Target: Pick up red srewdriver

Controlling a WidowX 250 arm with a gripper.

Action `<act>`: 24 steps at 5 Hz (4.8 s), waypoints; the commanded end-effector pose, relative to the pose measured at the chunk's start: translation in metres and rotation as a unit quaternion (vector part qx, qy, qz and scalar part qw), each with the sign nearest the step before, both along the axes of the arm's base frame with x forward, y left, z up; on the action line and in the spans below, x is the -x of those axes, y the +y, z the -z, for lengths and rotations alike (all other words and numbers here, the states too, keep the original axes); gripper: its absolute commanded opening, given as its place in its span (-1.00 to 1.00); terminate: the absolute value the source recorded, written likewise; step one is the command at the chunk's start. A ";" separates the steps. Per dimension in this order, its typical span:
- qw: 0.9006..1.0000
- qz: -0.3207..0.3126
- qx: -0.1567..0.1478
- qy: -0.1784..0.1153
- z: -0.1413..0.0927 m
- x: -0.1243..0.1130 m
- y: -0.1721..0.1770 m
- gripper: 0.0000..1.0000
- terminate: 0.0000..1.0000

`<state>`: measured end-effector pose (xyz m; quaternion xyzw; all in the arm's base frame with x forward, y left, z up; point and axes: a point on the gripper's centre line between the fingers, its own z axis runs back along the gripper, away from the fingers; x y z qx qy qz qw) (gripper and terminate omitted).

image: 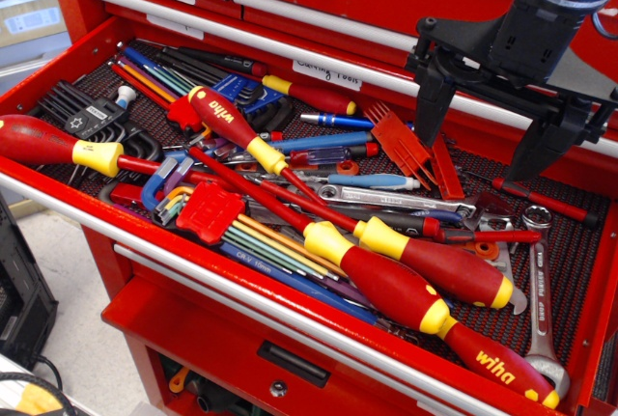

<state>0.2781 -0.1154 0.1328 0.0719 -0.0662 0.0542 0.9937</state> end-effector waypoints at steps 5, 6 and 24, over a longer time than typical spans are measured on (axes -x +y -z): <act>0.969 0.214 -0.121 -0.002 0.007 0.045 0.113 1.00 -1.00; 0.953 0.274 -0.132 -0.002 0.019 0.055 0.151 1.00 -1.00; 0.870 0.468 -0.101 0.119 -0.006 0.038 0.334 -1.00 -1.00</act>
